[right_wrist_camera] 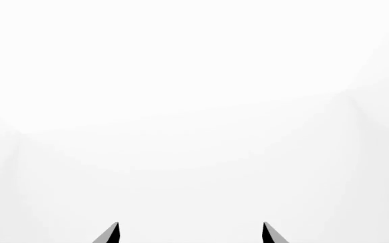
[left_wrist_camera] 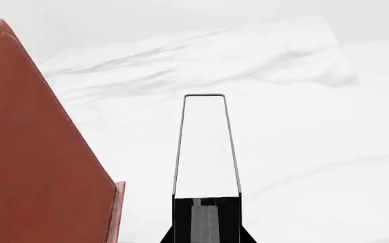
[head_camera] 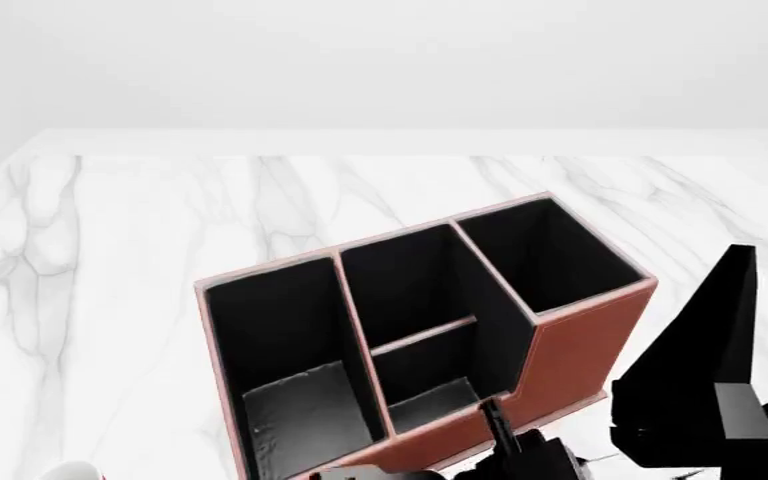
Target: Pick up the book and place it in the back compartment of the caddy.
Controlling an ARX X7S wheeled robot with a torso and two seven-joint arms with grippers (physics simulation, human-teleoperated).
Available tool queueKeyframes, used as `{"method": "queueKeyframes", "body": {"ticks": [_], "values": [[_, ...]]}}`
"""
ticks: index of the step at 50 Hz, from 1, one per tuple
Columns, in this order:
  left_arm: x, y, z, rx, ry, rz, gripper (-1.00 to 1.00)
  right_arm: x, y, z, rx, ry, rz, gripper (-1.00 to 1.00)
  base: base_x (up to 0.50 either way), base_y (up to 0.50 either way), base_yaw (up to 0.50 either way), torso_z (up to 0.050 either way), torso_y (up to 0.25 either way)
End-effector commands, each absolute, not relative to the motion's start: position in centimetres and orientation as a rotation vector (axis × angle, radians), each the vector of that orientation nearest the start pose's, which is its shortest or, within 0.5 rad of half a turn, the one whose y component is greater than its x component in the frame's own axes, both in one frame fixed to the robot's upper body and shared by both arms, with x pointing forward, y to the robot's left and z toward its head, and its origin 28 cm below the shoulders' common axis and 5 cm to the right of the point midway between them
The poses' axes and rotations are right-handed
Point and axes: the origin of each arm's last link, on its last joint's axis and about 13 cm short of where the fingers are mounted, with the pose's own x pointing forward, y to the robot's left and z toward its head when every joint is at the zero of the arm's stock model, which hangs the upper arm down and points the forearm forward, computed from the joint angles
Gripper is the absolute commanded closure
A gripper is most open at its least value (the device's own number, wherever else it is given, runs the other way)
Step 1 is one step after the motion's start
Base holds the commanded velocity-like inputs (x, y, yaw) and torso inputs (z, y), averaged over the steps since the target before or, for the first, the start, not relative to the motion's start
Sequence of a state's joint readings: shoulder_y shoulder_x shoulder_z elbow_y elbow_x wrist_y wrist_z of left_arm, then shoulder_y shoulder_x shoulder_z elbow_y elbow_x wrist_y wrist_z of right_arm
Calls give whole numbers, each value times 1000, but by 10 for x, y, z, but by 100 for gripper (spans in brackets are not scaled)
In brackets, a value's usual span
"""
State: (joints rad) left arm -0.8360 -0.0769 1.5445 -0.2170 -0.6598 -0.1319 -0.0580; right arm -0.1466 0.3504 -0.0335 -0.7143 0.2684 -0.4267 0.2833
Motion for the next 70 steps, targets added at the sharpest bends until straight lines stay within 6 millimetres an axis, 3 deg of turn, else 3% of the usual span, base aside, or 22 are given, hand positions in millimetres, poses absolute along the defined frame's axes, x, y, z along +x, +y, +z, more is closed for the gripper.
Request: {"method": "queueKeyframes", "body": {"ticks": [1,23,35,48,70], "values": [[249,51,102,391,-35,-1181,100,151,-127,167,118,-951,-5,-100,0,0,0,0,0],[216,68,122,359,25,-1232,100,150,-127,167,112,-956,-7,-100,0,0,0,0,1],[208,88,151,305,32,-1235,100,150,-126,166,113,-949,0,-100,0,0,0,0,1],[207,113,161,375,5,-1149,100,150,-126,166,114,-949,1,-100,0,0,0,0,1],[186,140,167,462,7,-1098,100,151,-125,164,106,-941,5,-100,0,0,0,0,1]]}}
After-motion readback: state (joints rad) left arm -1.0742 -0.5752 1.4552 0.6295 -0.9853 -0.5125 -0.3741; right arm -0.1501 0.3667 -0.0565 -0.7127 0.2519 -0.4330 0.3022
